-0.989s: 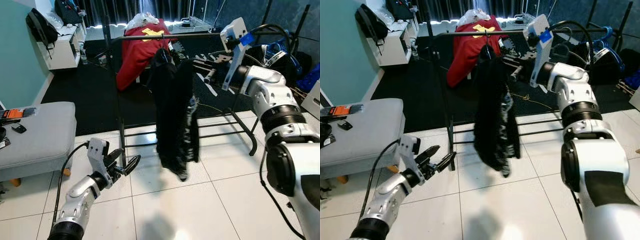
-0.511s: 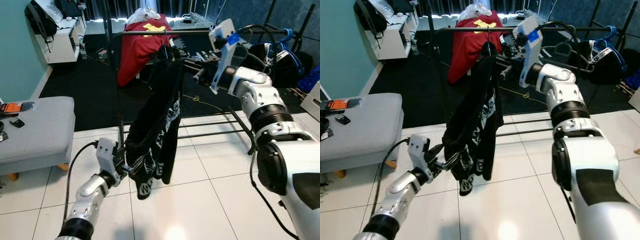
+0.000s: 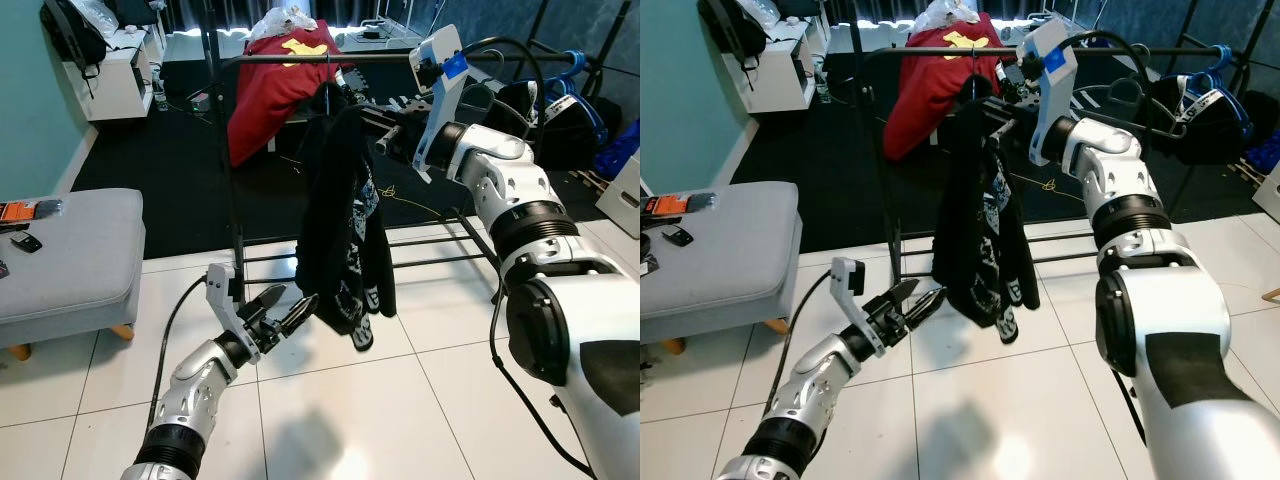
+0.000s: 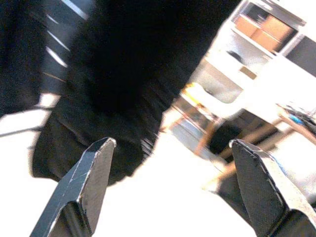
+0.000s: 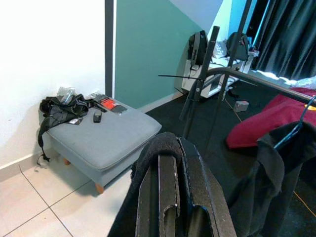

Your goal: Hang hanger

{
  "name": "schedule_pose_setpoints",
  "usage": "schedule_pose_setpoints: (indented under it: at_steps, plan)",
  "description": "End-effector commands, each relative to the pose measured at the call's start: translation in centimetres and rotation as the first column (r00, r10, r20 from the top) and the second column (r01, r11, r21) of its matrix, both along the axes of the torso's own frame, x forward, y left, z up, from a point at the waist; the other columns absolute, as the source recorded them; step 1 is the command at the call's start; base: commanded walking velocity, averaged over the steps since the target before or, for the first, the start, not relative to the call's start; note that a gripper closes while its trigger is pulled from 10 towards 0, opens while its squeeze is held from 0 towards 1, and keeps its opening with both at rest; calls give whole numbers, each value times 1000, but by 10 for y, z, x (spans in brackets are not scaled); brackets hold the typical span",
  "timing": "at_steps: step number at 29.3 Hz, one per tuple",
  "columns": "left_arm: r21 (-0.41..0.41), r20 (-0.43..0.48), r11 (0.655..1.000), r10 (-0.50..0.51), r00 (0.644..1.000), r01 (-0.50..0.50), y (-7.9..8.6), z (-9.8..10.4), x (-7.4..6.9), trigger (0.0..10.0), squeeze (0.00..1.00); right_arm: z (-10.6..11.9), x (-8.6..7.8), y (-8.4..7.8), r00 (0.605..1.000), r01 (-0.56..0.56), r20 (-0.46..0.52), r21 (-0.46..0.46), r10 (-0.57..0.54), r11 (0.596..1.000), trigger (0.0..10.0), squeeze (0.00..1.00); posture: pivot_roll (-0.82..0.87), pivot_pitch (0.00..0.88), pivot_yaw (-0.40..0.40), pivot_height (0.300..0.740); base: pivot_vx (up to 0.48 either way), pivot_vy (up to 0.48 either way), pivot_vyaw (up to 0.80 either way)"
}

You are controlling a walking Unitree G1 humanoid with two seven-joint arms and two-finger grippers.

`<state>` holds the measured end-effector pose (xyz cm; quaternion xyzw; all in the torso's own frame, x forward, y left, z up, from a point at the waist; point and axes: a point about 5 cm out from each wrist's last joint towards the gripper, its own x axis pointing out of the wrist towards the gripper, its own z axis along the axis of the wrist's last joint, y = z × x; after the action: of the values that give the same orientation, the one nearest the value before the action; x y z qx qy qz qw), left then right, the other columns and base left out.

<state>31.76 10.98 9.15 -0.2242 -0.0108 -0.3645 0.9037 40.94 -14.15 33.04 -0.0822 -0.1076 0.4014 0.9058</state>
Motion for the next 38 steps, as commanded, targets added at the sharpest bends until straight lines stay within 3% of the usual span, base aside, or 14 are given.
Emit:
schedule_pose_setpoints:
  at_steps: [1,11,12,14,15,17,18,25,31,38]
  plan:
    - [-16,-19,1000,-22,1000,22,-1,-4,-3,10000,0,18,-2,2,998,-12,54,28,10,1000,10000,0,-93,72,-55,740,0,0,0]
    - [49,-20,999,6,1000,-5,-3,-14,-5,10000,0,26,-4,4,997,-31,75,38,28,999,10000,0,-99,53,-54,740,0,0,0]
    - [83,-10,995,65,998,-64,-1,-15,-2,10000,0,29,-4,7,996,-45,79,55,40,997,10000,0,-98,49,-56,740,0,0,0]
    - [83,-10,995,65,998,-64,-1,-15,-2,10000,0,29,-4,7,996,-45,79,55,40,997,10000,0,-98,49,-56,740,0,0,0]
    - [105,-4,986,132,991,-130,4,-17,1,10000,0,32,-4,12,995,-60,84,63,55,996,10000,0,-98,46,-57,740,0,0,0]
    - [105,-4,986,132,991,-130,4,-17,1,10000,0,32,-4,12,995,-60,84,63,55,996,10000,0,-98,46,-57,740,0,0,0]
    - [110,-1,977,186,983,-185,9,-16,4,10000,0,34,-5,17,994,-73,89,70,67,995,10000,0,-100,43,-57,740,0,0,0]
    - [54,10,967,248,969,-248,19,-6,9,10000,0,34,-5,28,992,-98,91,80,90,992,10000,0,-91,38,-58,740,0,0,0]
    - [42,1,968,246,969,-246,35,-11,3,10000,0,30,-4,23,993,-84,86,62,79,994,10000,0,-92,43,-59,740,0,0,0]
    - [2,-41,975,221,974,-221,37,-19,-3,10000,0,28,-4,17,994,-75,79,64,70,995,10000,0,-92,49,-58,740,0,0,0]
